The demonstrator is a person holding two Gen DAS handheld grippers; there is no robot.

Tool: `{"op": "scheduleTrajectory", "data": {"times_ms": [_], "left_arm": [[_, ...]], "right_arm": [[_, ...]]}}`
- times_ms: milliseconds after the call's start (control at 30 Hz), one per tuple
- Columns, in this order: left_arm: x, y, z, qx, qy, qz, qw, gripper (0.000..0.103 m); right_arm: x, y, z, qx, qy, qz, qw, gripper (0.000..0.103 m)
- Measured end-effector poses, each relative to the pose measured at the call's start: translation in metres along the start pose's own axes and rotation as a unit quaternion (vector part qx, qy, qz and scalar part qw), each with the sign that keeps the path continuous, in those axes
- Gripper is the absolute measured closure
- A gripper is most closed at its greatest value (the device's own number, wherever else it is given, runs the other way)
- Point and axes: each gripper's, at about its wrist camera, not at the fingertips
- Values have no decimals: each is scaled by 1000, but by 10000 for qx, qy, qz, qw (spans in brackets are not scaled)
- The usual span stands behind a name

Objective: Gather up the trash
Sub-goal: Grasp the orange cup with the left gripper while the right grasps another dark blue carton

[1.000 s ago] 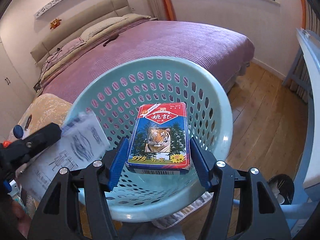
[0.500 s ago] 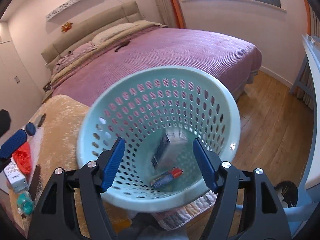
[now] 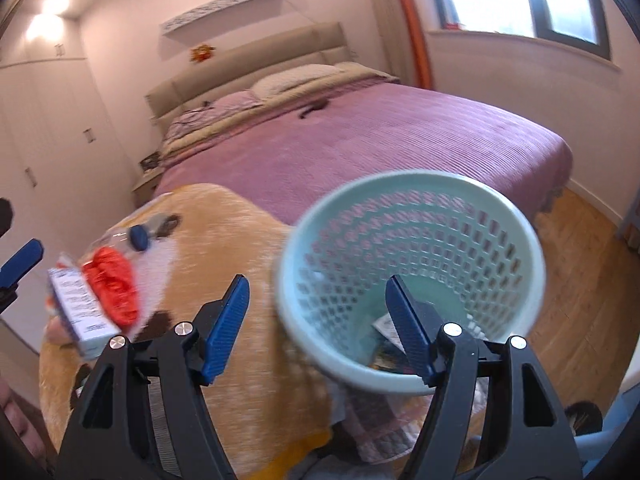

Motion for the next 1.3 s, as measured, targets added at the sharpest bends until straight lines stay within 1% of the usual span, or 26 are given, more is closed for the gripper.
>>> {"op": "scheduleTrajectory", "data": {"times_ms": [133,233,267,433,533,633,733,867,933,1000,1067,1200,1300], "left_arm": [[-6,-27,-30,-365,-135,225,9990,31],[-5,-42,-51,-640,-196,331,9972,31],[-5,-49,-64,-763,-266,365,9961,31],[-4,-74,-106,-1123,-572,492,9908,31],[0,-89,-132,-1427,-693,557,9858,31],[5,-105,-156,-1641,-855,570,9811,31],[8,-119,-175,-1767,-898,583,9784,31],[11,-128,-195,-2019,-774,431,9754,31],[10,-127,-204,-1949,-724,276,9778,31],[9,-119,-209,-2003,-584,118,9779,31],[7,-112,-215,-2154,-506,2,9752,31],[-1,-103,-237,-2220,-673,-92,9727,32],[-12,-91,-247,-2360,-513,-253,9701,32]], "right_arm": [[1,-8,-37,-393,-333,62,9987,36],[4,-11,-67,-630,-596,78,9962,36],[5,-11,-75,-685,-666,70,9954,36],[17,-4,-118,-955,-1042,-36,9900,36],[24,-2,-136,-1056,-1180,-63,9874,36],[27,0,-145,-1130,-1140,-60,9870,36],[28,6,-155,-1210,-1109,-93,9864,36],[30,10,-174,-1423,-1158,-114,9830,36],[31,14,-187,-1502,-1253,-168,9806,36],[33,20,-204,-1493,-1470,-229,9775,36],[36,22,-215,-1495,-1608,-265,9752,36],[46,34,-238,-1453,-1893,-425,9702,36],[52,45,-251,-1375,-2101,-495,9667,35]]}}
Point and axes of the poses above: each gripper's, at about its wrist camera, not at the fingertips, and y roughly the way its jaws point, z to its right, x to its underside, and after that the axes turned 7 degrees about z, right-handed
